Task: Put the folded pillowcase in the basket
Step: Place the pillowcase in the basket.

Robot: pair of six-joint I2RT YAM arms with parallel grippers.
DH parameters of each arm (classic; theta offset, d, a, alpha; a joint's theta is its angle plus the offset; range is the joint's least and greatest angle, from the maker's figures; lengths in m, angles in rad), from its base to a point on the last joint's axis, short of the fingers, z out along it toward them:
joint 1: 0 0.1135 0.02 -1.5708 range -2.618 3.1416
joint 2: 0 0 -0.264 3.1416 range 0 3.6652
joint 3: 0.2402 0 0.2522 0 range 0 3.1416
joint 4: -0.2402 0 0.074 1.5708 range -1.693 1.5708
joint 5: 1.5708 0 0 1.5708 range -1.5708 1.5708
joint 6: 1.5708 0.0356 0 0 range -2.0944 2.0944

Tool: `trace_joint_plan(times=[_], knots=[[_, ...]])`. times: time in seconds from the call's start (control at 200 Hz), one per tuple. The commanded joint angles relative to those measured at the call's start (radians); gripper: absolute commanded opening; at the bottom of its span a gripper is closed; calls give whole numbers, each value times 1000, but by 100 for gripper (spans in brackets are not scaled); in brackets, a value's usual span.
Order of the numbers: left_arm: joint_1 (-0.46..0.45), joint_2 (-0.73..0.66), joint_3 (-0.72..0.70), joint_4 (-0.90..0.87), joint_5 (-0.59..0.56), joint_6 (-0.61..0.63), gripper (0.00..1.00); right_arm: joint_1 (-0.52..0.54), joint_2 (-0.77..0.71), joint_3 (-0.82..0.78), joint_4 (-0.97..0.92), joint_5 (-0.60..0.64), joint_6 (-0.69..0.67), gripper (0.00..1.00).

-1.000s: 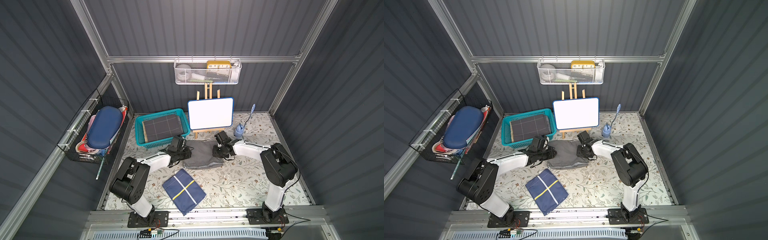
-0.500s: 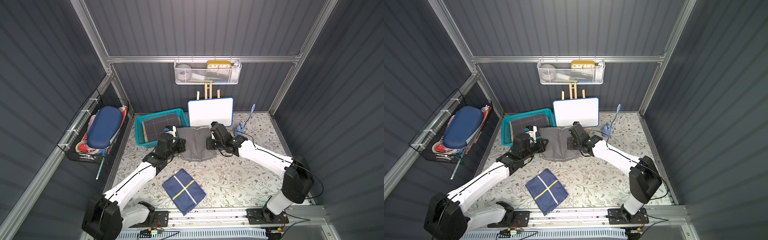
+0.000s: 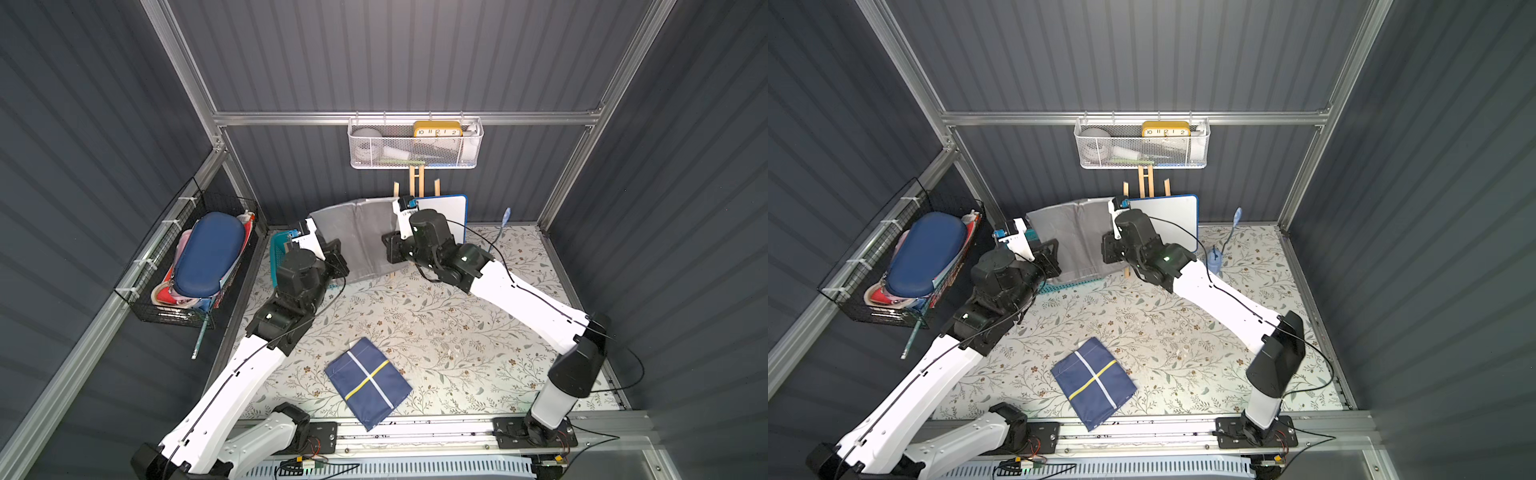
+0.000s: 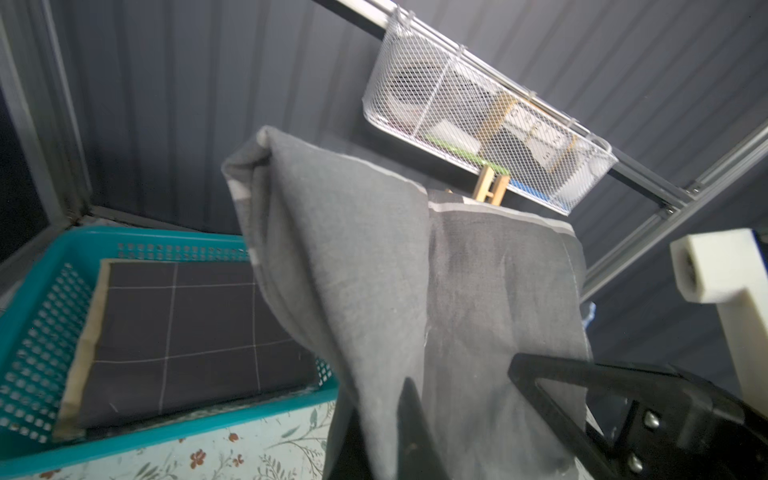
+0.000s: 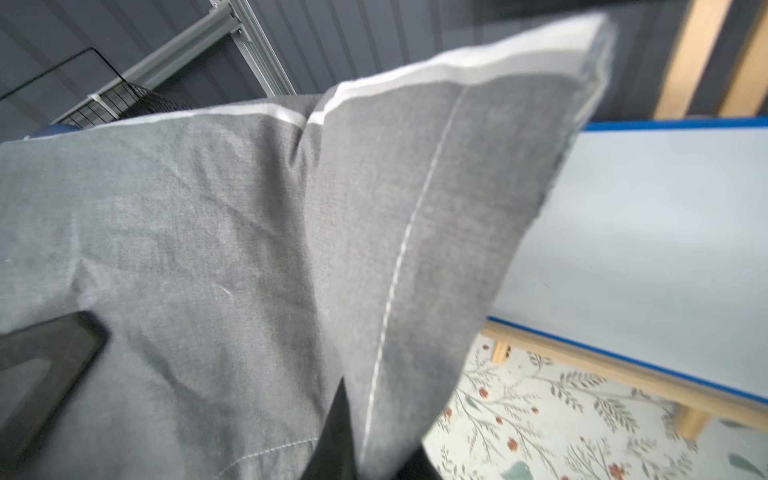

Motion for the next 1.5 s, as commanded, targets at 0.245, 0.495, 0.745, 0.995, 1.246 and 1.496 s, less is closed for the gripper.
trace_joint_plan(times=[0.245, 0.495, 0.745, 0.995, 1.246, 1.496], knots=[[273, 199, 100, -46, 85, -5, 0, 8, 376, 419, -18, -83, -77, 0], [404, 335, 28, 166, 164, -77, 0, 4, 686, 729, 8, -181, -113, 2], [473, 486, 104, 139, 200, -64, 0, -7, 816, 812, 61, -148, -131, 4], [502, 590, 142, 119, 232, -60, 0, -12, 873, 845, 55, -124, -149, 4], [512, 647, 148, 73, 200, -94, 0, -35, 946, 894, 47, -131, -153, 6], [522, 708, 173, 36, 191, -110, 0, -32, 977, 897, 32, -118, -142, 6]])
